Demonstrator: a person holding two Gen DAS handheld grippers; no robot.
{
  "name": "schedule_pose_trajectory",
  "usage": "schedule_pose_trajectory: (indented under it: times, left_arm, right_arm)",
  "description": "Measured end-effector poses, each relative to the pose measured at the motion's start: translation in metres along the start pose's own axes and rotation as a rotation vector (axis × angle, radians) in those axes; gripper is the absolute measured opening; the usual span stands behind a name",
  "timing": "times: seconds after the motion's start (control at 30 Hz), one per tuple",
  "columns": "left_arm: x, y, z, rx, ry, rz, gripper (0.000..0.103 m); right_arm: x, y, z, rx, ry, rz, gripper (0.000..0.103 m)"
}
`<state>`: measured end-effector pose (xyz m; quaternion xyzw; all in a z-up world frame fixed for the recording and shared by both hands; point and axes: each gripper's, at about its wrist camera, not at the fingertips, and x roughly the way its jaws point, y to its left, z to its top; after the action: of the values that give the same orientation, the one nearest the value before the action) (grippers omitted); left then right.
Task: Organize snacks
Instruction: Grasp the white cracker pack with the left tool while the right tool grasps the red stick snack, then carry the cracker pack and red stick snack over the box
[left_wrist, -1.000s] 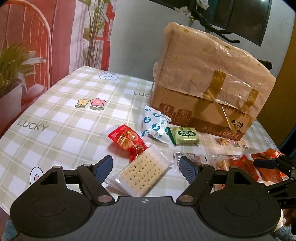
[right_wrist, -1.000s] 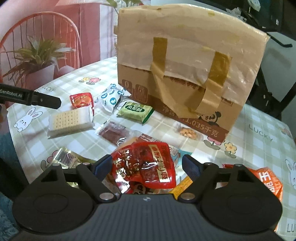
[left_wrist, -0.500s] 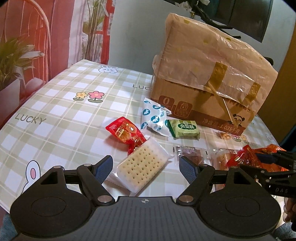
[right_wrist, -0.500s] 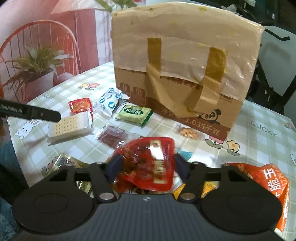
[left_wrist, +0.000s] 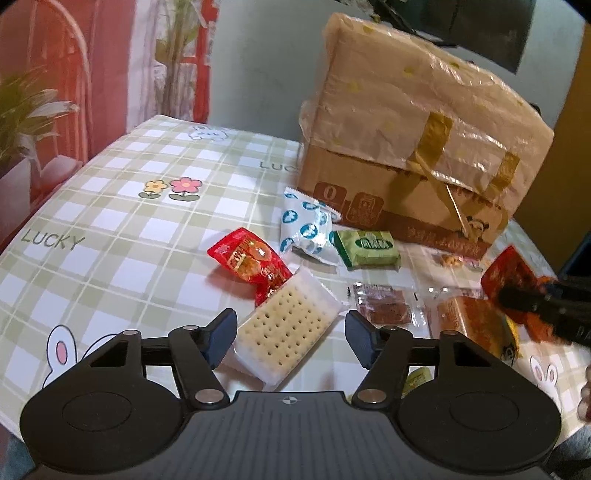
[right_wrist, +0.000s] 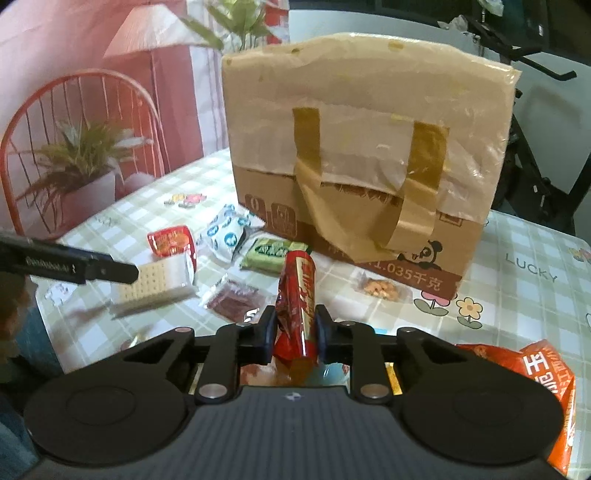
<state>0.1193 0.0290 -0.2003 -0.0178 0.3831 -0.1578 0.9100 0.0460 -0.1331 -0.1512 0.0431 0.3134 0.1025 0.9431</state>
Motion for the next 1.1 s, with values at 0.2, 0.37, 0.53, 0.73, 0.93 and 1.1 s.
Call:
schedule_pose_trajectory:
  times: [0.2, 0.37, 0.53, 0.73, 0.93, 1.1]
  left_arm:
    - [0.020, -0.004, 0.007, 0.126, 0.027, 0.002, 0.068]
    - [0.035, -0.007, 0.010, 0.197, 0.064, -0.018, 0.069]
    - [0.045, -0.011, 0.002, 0.224, 0.085, -0.005, 0.070]
    - [0.042, -0.008, -0.002, 0.190, 0.064, -0.003, 0.058]
    - [0.023, -0.004, 0.004, 0.133, 0.021, -0.029, 0.058]
    - [0.002, -0.007, 0.018, 0.112, -0.031, -0.049, 0.058]
  right_arm:
    - [-0.002, -0.002, 0.007, 0.011, -0.017, 0.010, 0.020]
    - [0.000, -0.001, 0.007, 0.008, -0.011, 0.014, 0.020]
    - [0.002, -0.005, 0.005, 0.019, -0.004, 0.011, 0.020]
    - [0.003, -0.005, 0.006, 0.010, 0.000, -0.003, 0.020]
    - [-0.002, -0.008, 0.009, 0.011, -0.023, -0.005, 0.020]
    - [-0.009, -0.008, 0.017, 0.000, -0.056, -0.006, 0.020]
